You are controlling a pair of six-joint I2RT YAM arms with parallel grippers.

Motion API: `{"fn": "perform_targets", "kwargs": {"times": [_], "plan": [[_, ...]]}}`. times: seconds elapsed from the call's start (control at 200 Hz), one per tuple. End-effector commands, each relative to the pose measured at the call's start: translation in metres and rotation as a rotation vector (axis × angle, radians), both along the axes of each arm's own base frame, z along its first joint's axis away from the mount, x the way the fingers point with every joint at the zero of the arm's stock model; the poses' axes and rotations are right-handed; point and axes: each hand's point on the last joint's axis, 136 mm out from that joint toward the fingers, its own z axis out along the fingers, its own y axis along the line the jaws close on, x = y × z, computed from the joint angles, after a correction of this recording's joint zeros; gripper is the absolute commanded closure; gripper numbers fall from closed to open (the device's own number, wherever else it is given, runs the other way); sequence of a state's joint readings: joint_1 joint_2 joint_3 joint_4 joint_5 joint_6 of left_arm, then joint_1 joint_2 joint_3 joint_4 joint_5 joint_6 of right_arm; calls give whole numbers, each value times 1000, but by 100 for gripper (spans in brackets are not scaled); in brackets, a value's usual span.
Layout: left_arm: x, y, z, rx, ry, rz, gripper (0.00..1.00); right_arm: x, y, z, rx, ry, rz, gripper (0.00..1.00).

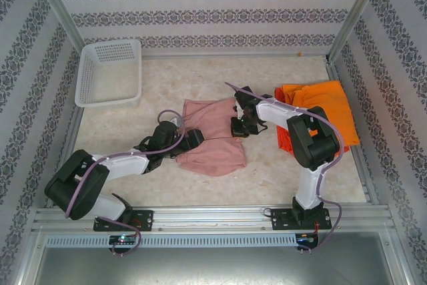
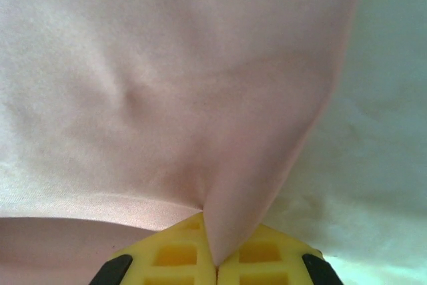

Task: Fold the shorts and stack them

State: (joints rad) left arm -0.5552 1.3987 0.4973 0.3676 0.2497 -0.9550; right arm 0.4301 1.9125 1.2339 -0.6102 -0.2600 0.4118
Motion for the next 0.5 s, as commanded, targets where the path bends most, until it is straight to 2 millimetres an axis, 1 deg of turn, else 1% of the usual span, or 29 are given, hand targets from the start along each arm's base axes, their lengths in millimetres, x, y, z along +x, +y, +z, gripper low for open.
{"fn": "perform_targets", "kwargs": {"times": [0.0,0.09,0.19,0.35,0.495], "plan": [[-5,15,6,65,-23,26,14,12,-22,26,-125,-109,-7,100],[-6,20,17,70,-56,37,12,15,-40,45,-203,-169,0,100],[-8,25,23,72,-72,48,9,16,-61,70,-294,-225,15,100],[-10,28,24,66,-78,60,8,14,-100,107,-472,-256,52,100],[-11,28,22,56,-75,62,7,20,-128,136,-587,-267,68,100]]}}
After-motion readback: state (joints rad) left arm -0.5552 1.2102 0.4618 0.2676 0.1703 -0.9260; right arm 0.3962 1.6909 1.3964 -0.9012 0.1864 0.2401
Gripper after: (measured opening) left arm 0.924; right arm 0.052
